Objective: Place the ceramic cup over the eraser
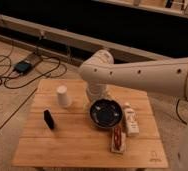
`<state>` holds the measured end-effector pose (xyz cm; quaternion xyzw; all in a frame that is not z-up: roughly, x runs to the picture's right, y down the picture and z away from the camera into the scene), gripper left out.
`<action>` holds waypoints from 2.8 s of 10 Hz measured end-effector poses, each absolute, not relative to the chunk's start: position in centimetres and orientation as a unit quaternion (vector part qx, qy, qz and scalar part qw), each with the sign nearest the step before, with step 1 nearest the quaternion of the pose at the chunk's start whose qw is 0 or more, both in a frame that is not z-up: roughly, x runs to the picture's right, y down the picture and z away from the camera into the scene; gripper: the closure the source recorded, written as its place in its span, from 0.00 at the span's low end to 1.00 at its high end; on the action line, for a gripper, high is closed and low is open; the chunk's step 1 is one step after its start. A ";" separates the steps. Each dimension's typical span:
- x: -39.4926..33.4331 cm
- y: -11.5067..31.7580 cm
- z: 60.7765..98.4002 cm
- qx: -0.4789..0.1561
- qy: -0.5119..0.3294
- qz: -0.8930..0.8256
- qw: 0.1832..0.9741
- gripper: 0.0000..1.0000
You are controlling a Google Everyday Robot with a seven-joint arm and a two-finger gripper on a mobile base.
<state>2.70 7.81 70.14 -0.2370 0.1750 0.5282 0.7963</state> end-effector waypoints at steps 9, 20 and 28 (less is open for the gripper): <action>2.7 7.7 70.1 -0.237 0.174 0.529 0.796 0.20; -12.2 -1.3 72.6 -0.252 0.072 0.369 0.892 0.20; -20.1 -0.9 79.6 -0.275 0.073 0.298 0.911 0.20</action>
